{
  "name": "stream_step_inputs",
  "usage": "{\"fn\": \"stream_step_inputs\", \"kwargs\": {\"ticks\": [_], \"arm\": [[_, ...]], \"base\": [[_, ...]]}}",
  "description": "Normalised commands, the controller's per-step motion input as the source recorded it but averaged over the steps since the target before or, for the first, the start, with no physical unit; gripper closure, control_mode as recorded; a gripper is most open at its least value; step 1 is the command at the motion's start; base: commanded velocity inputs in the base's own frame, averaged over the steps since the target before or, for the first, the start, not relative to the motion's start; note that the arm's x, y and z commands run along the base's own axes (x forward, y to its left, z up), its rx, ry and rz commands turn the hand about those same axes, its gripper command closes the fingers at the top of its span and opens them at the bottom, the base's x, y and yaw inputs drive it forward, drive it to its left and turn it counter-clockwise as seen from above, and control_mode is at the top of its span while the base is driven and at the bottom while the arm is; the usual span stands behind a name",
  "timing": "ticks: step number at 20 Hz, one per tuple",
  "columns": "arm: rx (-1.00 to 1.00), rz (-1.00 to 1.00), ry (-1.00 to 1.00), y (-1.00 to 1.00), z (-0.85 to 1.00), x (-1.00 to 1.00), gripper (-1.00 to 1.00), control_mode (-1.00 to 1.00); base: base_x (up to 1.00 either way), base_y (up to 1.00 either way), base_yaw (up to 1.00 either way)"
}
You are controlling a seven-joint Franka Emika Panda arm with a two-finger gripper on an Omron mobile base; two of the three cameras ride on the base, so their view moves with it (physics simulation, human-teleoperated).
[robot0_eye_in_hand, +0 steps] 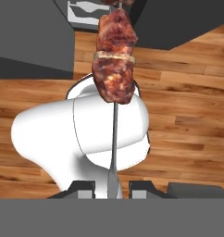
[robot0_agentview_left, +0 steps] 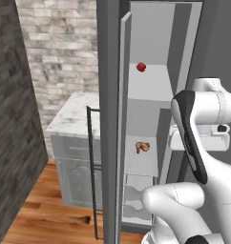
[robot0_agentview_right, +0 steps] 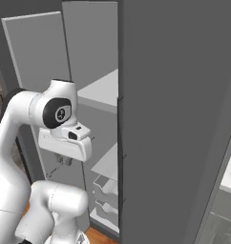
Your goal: Store the kebab skewer in the freezer for long-term storage. Close the freezer door after placing the cooked food.
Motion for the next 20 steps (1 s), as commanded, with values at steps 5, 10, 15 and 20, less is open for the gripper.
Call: {"fn": "stream_step_inputs", "kwargs": {"ticks": [5,10,15,20], "arm": [[0.0,0.0,0.0,0.0,0.0,0.0,1.0,1.0],[0.0,0.0,0.0,0.0,0.0,0.0,1.0,1.0],[0.0,0.0,0.0,0.0,0.0,0.0,1.0,1.0],[0.0,0.0,0.0,0.0,0.0,0.0,1.0,1.0]], "base": [[0.17,0.38,0.0],[0.16,0.29,0.0],[0.04,0.06,0.0],[0.0,0.0,0.0]]}}
